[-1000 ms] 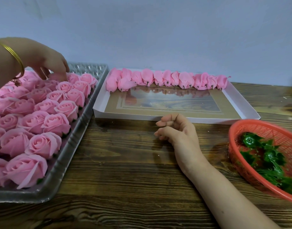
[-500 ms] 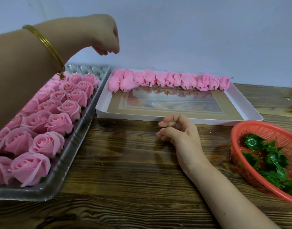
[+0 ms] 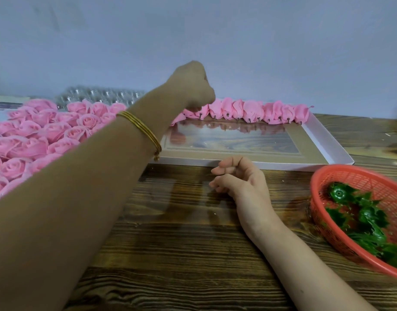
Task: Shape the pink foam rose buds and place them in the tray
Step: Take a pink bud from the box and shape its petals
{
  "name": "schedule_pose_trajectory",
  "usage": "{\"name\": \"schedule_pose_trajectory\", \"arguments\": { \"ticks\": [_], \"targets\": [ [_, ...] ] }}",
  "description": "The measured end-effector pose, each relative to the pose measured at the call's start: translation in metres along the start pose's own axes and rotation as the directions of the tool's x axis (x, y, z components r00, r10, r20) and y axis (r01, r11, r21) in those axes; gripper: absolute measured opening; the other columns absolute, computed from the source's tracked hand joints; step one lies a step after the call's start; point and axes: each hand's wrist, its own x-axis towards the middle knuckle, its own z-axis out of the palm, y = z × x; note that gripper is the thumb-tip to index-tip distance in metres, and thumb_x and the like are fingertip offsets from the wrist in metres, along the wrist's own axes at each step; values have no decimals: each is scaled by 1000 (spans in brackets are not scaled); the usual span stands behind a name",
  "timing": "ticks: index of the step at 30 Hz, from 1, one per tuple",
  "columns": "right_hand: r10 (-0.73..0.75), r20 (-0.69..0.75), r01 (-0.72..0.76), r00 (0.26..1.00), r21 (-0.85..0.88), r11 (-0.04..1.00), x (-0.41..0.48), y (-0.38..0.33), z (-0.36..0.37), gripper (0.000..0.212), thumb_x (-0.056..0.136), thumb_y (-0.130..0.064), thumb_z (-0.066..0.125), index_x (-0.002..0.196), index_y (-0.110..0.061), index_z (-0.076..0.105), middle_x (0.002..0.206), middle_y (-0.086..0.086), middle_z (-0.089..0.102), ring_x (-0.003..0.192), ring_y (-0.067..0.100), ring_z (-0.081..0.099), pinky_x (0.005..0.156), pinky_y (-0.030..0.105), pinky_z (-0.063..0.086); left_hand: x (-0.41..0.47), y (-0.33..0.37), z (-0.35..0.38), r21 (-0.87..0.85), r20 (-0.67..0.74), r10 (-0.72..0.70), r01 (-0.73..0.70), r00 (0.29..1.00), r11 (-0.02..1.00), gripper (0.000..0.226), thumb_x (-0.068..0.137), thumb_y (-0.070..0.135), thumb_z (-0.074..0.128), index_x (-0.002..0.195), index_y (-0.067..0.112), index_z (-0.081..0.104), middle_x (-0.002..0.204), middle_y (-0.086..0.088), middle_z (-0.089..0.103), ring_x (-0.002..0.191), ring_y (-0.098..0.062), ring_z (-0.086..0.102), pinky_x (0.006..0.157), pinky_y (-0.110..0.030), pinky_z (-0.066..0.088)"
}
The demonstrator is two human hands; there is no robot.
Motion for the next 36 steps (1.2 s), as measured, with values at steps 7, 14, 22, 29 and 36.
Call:
{"name": "schedule_pose_trajectory", "arguments": {
  "ticks": [7, 14, 22, 29, 36],
  "targets": [
    [8, -6, -8, 1000, 2, 1000, 1, 0, 0, 27, 77, 20, 56, 95, -1, 59, 81, 10, 64, 64, 13, 61, 59, 19, 49, -2, -37, 43, 84, -60, -45, 50, 997, 995, 10, 80, 4, 55, 76, 9, 63, 77, -9, 63, 90, -31, 65, 77, -37, 53],
    [7, -19, -7, 1000, -5, 1000, 2, 3, 0, 27, 77, 19, 56, 94, -2, 60, 82, 9, 64, 63, 12, 62, 57, 18, 49, 10, -79, 56, 190, -106, -167, 185, 980, 964, 13, 77, 6, 65, 75, 10, 53, 76, -6, 53, 84, -29, 56, 56, -29, 37],
    [-1, -14, 1, 1000, -28, 1000, 3, 3, 0, 30, 74, 20, 57, 90, -5, 60, 81, 9, 64, 62, 11, 60, 57, 17, 48, 27, -94, 47, 193, -213, -212, 254, 954, 948, 37, 90, 12, 54, 124, -2, 50, 131, -24, 49, 117, -38, 52, 83, -37, 42],
    [-1, -10, 1, 1000, -13, 1000, 3, 2, 0, 31, 73, 22, 56, 91, -4, 59, 80, 9, 64, 62, 12, 58, 56, 17, 47, 37, -100, 46, 263, -248, -148, 214, 957, 941, 37, 94, 15, 53, 125, -5, 49, 129, -25, 49, 121, -39, 49, 96, -44, 43],
    [-2, -11, 2, 1000, -17, 1000, 4, 4, -1, 30, 74, 20, 57, 89, -6, 60, 78, 7, 65, 65, 15, 60, 56, 18, 47, 37, -100, 44, 384, -246, -40, 136, 968, 914, 31, 90, 14, 56, 118, 2, 56, 121, -23, 53, 113, -42, 53, 87, -46, 47]
  ]
}}
